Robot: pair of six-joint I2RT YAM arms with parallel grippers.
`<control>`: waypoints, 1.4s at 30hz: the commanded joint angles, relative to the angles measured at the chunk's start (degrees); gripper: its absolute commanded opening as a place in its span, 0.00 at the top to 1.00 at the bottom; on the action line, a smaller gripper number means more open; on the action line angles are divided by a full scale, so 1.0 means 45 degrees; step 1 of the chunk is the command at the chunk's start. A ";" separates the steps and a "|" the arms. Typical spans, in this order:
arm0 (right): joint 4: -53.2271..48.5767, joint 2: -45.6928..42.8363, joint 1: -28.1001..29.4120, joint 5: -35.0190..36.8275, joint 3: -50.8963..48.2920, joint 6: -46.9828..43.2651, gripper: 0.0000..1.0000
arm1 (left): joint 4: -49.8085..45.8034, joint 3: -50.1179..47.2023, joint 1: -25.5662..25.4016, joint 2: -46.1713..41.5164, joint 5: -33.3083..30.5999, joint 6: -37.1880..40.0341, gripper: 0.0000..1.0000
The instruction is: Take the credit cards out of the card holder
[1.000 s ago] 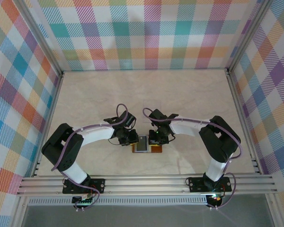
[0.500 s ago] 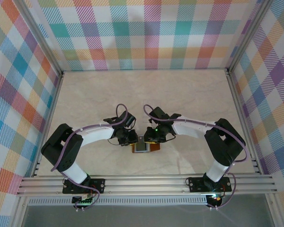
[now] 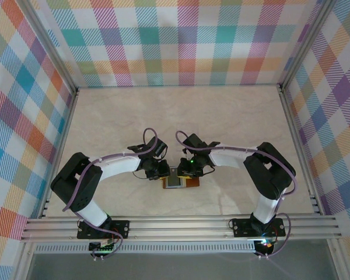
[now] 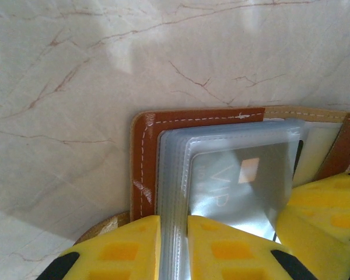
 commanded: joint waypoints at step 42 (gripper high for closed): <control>-0.1586 -0.0171 -0.0047 0.1599 0.0000 -0.0025 0.86 | -0.1839 0.0218 -0.0063 -0.0348 -0.0899 0.0487 0.76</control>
